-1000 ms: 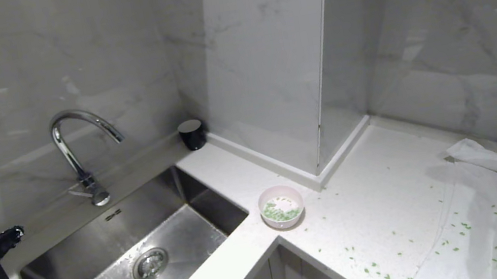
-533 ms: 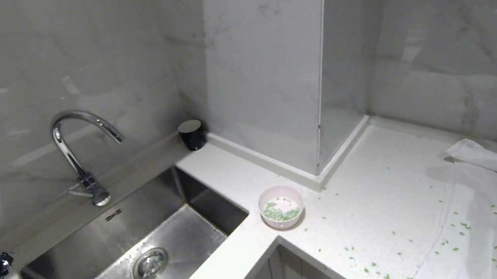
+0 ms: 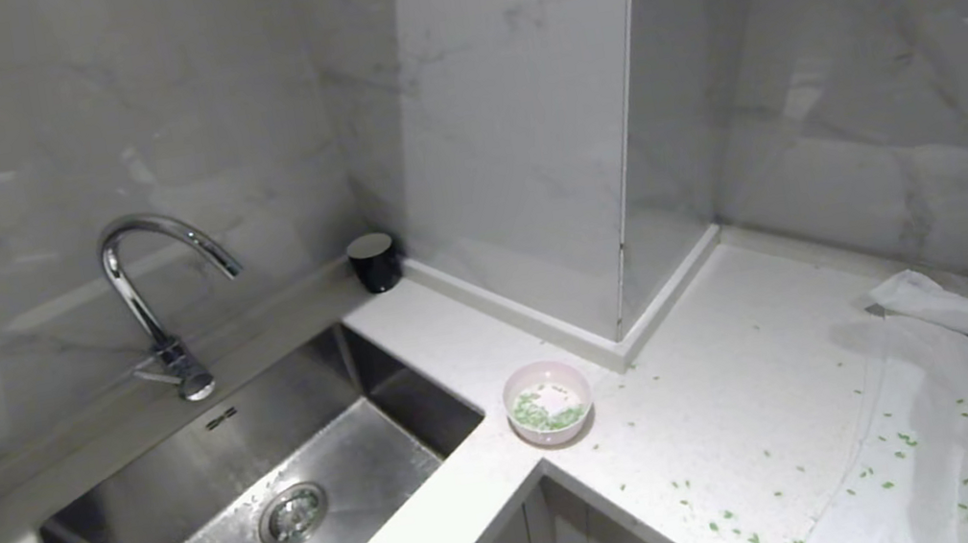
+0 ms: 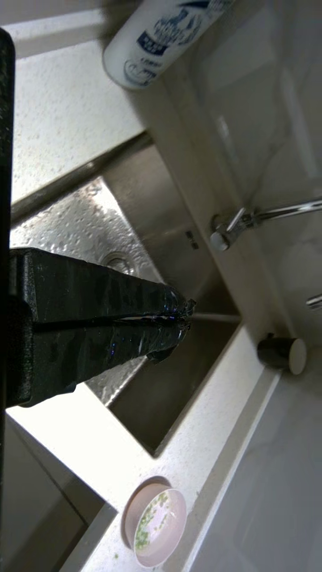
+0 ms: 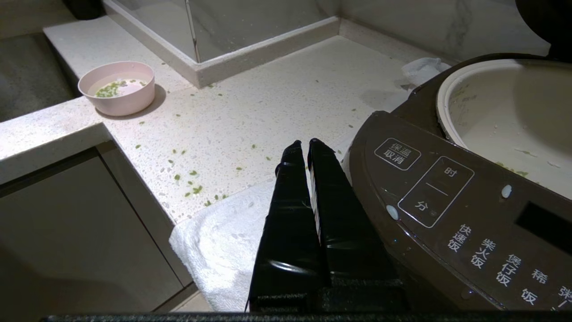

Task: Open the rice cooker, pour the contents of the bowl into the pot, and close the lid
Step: Pour the water from the bowl into the rice cooker

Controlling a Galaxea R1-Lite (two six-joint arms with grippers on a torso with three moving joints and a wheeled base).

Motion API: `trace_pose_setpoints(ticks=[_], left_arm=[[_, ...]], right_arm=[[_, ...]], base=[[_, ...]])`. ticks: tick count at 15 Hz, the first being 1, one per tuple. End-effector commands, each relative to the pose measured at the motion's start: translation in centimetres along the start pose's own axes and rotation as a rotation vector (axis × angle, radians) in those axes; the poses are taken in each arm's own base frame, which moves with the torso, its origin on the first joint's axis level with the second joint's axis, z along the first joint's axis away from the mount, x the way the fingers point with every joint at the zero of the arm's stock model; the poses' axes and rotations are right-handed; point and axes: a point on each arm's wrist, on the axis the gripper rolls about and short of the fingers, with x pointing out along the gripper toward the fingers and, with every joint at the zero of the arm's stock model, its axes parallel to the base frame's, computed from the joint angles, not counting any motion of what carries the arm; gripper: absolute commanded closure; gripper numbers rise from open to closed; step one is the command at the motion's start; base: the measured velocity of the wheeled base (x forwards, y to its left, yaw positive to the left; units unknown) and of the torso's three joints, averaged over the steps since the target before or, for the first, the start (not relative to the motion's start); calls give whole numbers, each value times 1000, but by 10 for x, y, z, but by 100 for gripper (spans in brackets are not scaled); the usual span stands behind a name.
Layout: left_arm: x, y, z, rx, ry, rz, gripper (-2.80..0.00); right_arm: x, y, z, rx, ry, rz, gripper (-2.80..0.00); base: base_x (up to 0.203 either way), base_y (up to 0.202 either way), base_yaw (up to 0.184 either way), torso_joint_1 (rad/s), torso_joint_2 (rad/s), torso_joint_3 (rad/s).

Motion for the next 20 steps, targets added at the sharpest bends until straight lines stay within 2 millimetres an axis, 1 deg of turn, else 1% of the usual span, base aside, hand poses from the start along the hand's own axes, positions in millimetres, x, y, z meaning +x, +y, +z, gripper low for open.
trace_pose_setpoints(ticks=[1,3,6,10,14,16,19,20], left_arm=[[-20,-1,0,11,-90,12,0],[-37,-2,-4,25,-133,17,0],[-56,-3,-20,71,-125,12,0],[-47,-4,-47,71,-44,-25,0],[-48,-5,-57,49,-43,-249,0],[-51,-6,-74,53,-41,-245,0],[-61,-6,-107,70,-94,-229,0],[-62,-6,-113,60,-92,-211,0]], right_arm=[[0,0,0,0,2,0,0],[0,0,0,0,2,1,0],[0,0,0,0,2,1,0],[0,0,0,0,2,0,0],[0,0,0,0,2,0,0],[0,0,0,0,2,0,0],[0,0,0,0,2,0,0],[0,0,0,0,2,0,0]], base=[[0,0,0,0,0,0],[0,0,0,0,0,0],[0,0,0,0,0,0],[0,0,0,0,0,0],[0,0,0,0,0,0],[0,0,0,0,0,0],[0,0,0,0,0,0],[0,0,0,0,0,0]])
